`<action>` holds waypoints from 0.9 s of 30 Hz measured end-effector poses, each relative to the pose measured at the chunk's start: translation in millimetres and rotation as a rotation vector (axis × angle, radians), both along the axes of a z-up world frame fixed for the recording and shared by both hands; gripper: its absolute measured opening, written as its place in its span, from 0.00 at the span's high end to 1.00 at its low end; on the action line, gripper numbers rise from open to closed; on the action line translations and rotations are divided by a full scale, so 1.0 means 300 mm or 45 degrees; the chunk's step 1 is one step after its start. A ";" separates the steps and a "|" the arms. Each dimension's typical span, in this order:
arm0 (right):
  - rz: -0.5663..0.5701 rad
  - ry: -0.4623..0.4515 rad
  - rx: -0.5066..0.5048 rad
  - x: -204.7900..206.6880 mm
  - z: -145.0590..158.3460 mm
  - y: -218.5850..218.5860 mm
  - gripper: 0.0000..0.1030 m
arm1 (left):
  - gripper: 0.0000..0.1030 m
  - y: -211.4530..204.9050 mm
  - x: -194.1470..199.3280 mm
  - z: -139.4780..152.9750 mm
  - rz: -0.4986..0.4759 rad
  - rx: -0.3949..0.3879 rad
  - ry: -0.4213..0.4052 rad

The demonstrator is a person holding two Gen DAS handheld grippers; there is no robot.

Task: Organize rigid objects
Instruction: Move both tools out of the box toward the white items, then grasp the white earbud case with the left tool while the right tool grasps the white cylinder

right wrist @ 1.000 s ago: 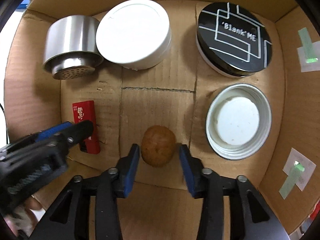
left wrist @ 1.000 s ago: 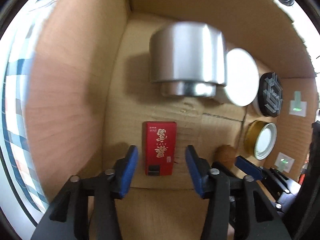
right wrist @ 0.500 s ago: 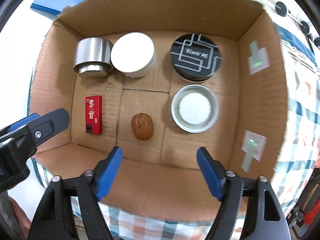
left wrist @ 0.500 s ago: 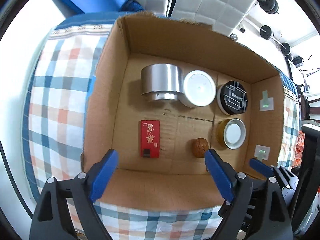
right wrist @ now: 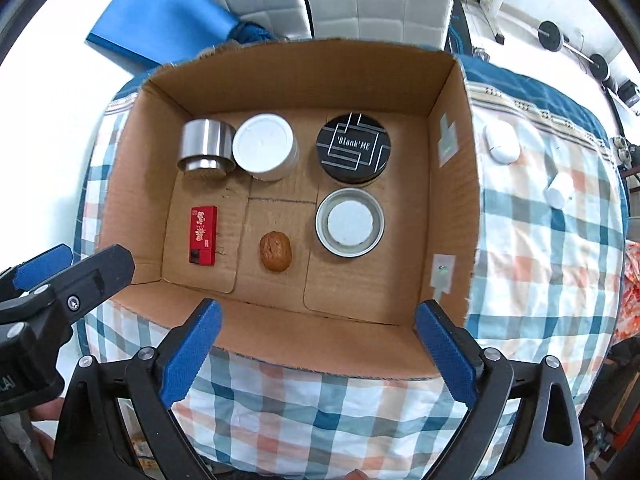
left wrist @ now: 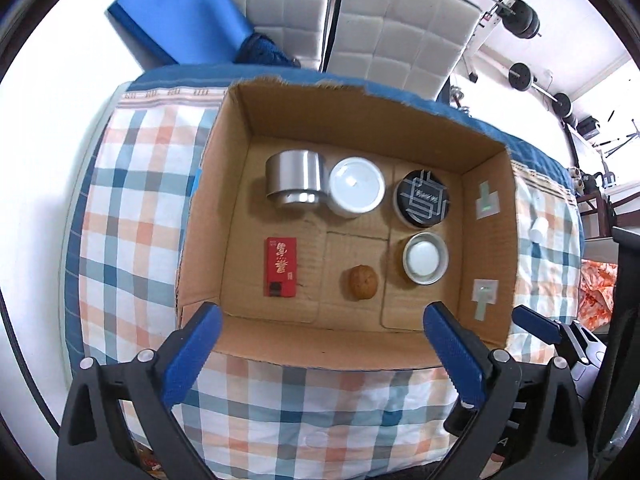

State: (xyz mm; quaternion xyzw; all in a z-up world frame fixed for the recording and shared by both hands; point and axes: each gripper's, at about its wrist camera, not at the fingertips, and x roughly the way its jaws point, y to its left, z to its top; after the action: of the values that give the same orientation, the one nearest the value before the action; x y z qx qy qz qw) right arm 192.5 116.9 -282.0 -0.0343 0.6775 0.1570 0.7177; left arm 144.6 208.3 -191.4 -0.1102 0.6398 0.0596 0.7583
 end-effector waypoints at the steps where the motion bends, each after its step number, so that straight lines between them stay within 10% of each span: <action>1: 0.006 -0.003 0.012 0.000 0.014 -0.008 0.03 | 0.00 -0.009 -0.001 0.013 -0.002 0.004 -0.011; 17: -0.260 -0.031 0.065 0.203 0.099 -0.498 0.03 | 0.00 -0.491 0.284 0.074 -0.221 -0.026 -0.070; 27: -0.564 0.019 -0.032 0.460 -0.045 -0.931 0.03 | 0.00 -0.878 0.656 -0.141 -0.384 -0.010 0.036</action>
State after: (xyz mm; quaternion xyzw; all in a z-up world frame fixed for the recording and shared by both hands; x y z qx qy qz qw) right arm 330.5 -162.4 -295.5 0.1077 0.6756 -0.0127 0.7293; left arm 341.3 -55.2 -233.6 -0.0148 0.6598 -0.0560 0.7492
